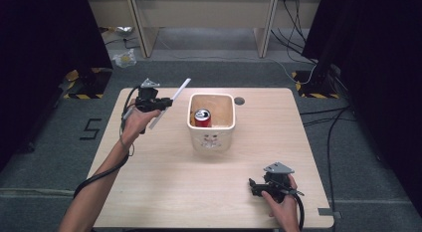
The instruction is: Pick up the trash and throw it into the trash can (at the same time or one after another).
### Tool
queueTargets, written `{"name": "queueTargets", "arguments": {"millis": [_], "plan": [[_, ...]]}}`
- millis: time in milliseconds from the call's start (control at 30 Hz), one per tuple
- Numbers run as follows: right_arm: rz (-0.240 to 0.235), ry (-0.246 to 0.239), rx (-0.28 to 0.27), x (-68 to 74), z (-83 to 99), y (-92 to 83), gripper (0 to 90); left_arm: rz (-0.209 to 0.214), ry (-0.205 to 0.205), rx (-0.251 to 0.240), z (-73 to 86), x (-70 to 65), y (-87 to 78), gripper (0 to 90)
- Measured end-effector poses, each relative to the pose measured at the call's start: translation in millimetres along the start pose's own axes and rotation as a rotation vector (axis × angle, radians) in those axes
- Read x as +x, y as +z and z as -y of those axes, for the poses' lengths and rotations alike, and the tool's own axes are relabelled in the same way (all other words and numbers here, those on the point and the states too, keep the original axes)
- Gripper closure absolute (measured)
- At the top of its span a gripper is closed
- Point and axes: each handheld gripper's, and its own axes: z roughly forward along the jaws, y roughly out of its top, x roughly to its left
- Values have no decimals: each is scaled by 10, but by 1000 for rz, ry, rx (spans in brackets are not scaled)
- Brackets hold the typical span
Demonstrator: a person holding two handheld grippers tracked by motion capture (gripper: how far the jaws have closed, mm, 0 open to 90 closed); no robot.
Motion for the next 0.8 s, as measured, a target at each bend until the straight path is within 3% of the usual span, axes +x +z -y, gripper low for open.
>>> {"name": "queueTargets", "arguments": {"millis": [233,800], "plan": [[-1,-2,0,0,0,0,74,31,27,-14,-189,-163,-21,794],[-6,-4,0,3,0,-1,74,65,67,-20,-382,-378,0,793]]}}
